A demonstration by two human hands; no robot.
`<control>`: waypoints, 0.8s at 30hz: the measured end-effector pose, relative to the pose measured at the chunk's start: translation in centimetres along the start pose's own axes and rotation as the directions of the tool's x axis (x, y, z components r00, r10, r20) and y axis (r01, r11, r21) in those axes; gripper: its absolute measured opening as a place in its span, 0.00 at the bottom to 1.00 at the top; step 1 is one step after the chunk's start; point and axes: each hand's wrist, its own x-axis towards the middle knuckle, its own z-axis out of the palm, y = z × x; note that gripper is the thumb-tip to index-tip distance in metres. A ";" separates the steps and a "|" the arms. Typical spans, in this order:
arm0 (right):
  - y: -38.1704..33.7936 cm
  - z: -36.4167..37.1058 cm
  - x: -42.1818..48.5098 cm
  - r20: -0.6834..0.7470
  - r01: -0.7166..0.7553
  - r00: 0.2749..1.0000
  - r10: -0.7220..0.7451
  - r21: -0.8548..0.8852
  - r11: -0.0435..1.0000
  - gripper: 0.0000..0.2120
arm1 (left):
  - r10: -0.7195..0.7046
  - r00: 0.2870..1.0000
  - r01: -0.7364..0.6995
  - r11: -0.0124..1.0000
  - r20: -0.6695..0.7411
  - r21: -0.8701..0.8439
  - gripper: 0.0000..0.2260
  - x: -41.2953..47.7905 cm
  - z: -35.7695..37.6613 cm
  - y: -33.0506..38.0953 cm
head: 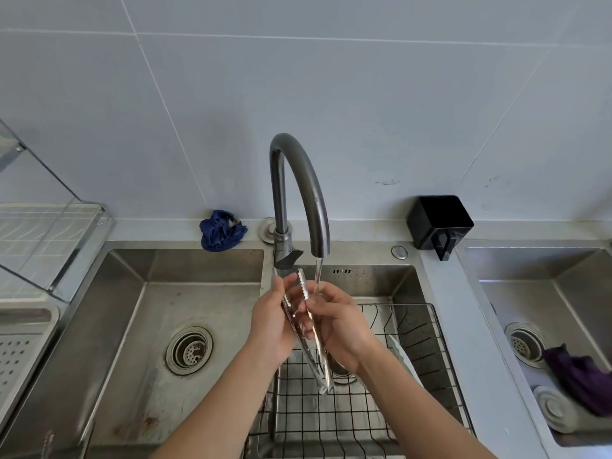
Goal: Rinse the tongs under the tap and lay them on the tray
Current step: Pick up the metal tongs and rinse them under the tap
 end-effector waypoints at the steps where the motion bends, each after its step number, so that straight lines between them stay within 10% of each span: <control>1: -0.1 0.0 0.0 -0.015 0.014 1.000 -0.014 -0.025 1.000 0.08 | 0.031 0.999 -0.031 1.000 0.010 0.000 0.14 -0.1 0.1 0.1; 18: -0.3 0.2 -1.8 -0.029 0.220 0.970 -0.241 -0.323 0.921 0.07 | 0.075 0.997 -0.065 0.948 -0.021 0.311 0.22 -1.0 1.8 -1.8; 24: 0.7 -0.9 -1.7 -0.146 0.183 0.939 -0.311 -0.554 0.812 0.22 | 0.055 0.986 -0.022 0.980 -0.160 0.200 0.17 0.0 2.3 -0.4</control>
